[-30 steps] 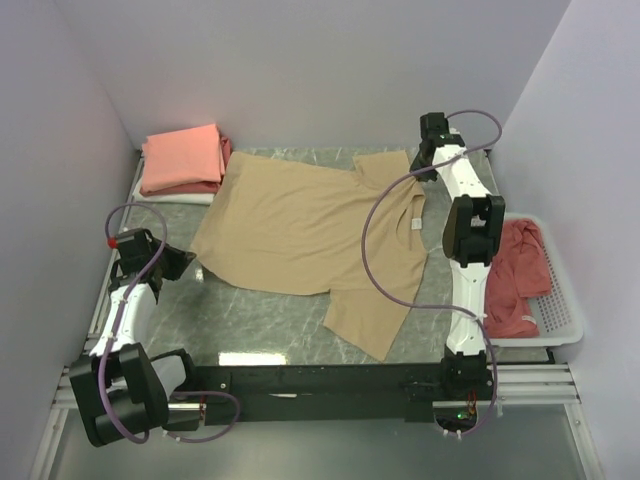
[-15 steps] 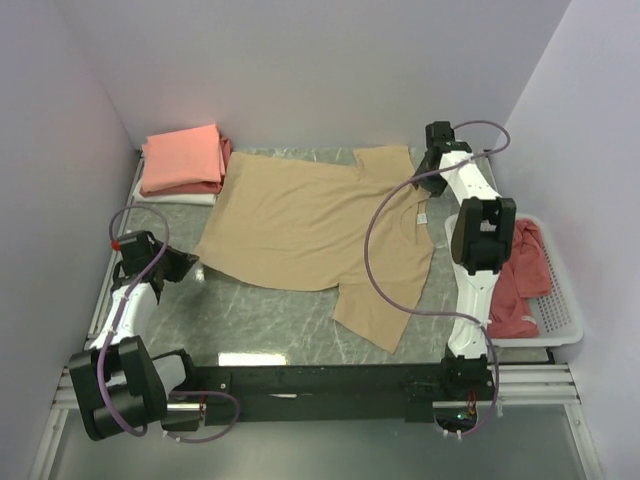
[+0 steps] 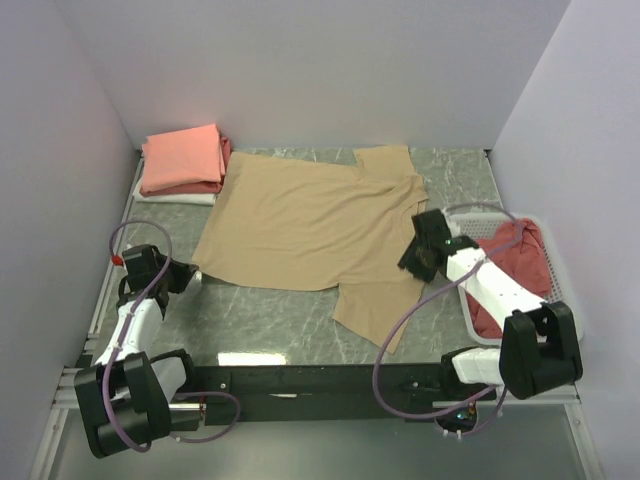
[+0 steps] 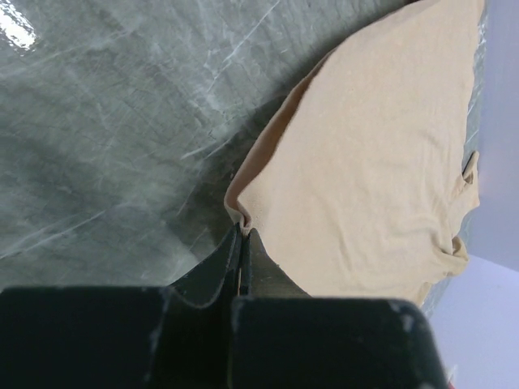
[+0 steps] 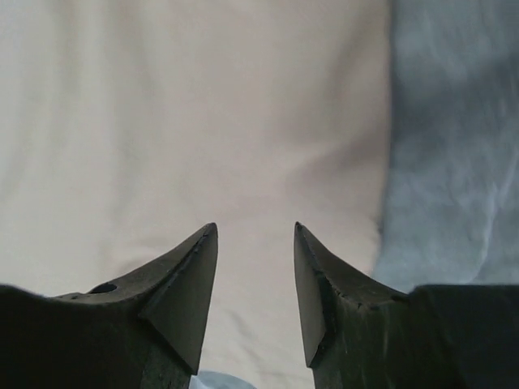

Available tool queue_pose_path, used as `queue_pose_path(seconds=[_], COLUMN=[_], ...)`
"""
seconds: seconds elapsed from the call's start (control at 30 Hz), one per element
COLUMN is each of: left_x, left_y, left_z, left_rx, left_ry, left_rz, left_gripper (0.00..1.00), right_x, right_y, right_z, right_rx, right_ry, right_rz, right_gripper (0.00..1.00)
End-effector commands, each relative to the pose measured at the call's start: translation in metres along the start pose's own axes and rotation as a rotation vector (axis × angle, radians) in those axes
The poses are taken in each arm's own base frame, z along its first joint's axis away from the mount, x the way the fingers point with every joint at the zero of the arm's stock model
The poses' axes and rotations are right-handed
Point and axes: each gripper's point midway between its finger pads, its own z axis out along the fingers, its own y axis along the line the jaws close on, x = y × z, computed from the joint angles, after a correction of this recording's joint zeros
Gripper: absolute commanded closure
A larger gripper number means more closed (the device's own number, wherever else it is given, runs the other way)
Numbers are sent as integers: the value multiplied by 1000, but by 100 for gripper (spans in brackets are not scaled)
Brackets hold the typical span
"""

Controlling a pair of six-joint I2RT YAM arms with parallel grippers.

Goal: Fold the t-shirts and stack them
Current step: Flatten the tshirt out

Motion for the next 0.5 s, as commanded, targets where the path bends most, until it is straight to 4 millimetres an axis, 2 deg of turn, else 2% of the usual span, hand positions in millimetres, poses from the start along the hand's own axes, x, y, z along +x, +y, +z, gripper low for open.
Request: queue_pose_path(seconds=[0.0, 0.07, 0.1, 0.13, 0.17, 0.3, 0.47], left_x=[-11, -11, -11, -11, -12, -13, -14], left_y=[-10, -11, -13, -14, -14, -16, -18], left_z=[-1, -1, -2, -3, -3, -6, -8], left_rx=[43, 44, 50, 54, 55, 59, 56], left_ry=[-62, -59, -60, -60, -61, -66, -67], left_rz=[0, -2, 0, 0, 3, 11, 21], left_gripper=[99, 99, 99, 99, 99, 99, 99], right_x=[43, 50, 59, 55, 62, 68, 89], right_y=[-25, -33, -45, -49, -58, -63, -69], right_z=[-1, -8, -7, -10, -8, -9, -5], right_rx=[51, 48, 81, 81, 99, 94, 92], right_ry=[51, 33, 40, 7, 9, 5, 55], right_rz=[76, 90, 114, 128, 132, 150, 164], right_gripper=[51, 50, 50, 50, 50, 49, 50])
